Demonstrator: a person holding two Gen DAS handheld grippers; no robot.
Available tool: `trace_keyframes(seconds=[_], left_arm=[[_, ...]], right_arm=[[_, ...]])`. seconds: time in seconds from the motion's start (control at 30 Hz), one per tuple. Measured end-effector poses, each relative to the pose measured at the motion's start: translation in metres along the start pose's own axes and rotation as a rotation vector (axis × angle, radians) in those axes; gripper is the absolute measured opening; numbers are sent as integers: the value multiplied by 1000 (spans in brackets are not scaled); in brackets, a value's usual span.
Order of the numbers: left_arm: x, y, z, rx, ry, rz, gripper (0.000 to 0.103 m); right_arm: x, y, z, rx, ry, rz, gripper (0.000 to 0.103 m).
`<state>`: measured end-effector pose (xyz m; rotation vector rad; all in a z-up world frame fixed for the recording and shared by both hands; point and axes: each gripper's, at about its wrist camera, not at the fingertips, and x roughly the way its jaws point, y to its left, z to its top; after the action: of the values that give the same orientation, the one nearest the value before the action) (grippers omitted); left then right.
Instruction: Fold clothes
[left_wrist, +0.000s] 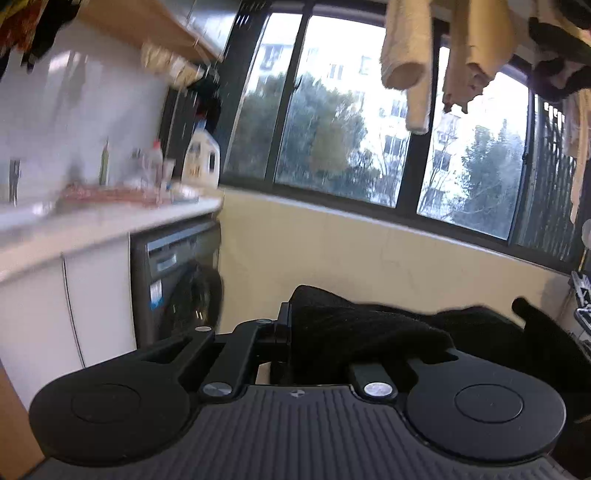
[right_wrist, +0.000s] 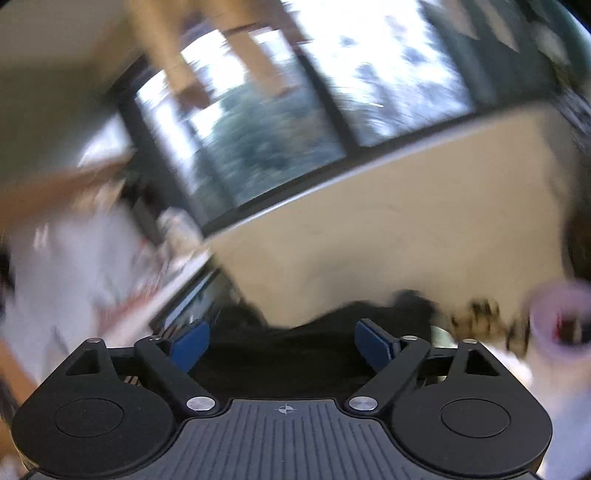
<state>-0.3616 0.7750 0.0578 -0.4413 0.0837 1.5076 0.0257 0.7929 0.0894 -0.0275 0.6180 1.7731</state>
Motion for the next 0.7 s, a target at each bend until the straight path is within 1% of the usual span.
trace_keyframes(seconds=[0.03, 0.1, 0.13, 0.2, 0.27, 0.3, 0.4, 0.47, 0.63, 0.67, 0.7], left_arm=[[2, 6, -5, -26, 32, -15, 5], [6, 19, -15, -77, 96, -45, 14], [9, 25, -19, -103, 137, -64, 18], [17, 41, -29, -181, 247, -112, 39], [23, 61, -42, -279, 348, -168, 50], [24, 71, -49, -327, 380, -187, 53], [21, 101, -71, -471, 451, -221, 56], [19, 119, -88, -622, 483, -256, 56], [22, 159, -132, -1080, 507, -406, 56], [25, 163, -139, -1155, 514, -429, 56], [28, 161, -141, -1174, 527, -454, 56]], right_arm=[[9, 13, -4, -40, 19, 3, 85], [29, 29, -13, -56, 77, 19, 85], [42, 33, -18, -51, 112, 10, 84], [60, 39, -27, -48, 150, -27, 85], [64, 45, -36, -49, 155, -38, 85], [64, 50, -39, -49, 154, -41, 85], [66, 56, -44, -63, 163, -45, 85], [70, 54, -43, -62, 166, -50, 85], [77, 47, -39, -56, 165, -62, 85], [79, 44, -37, -57, 164, -64, 85], [79, 43, -37, -57, 164, -66, 85]])
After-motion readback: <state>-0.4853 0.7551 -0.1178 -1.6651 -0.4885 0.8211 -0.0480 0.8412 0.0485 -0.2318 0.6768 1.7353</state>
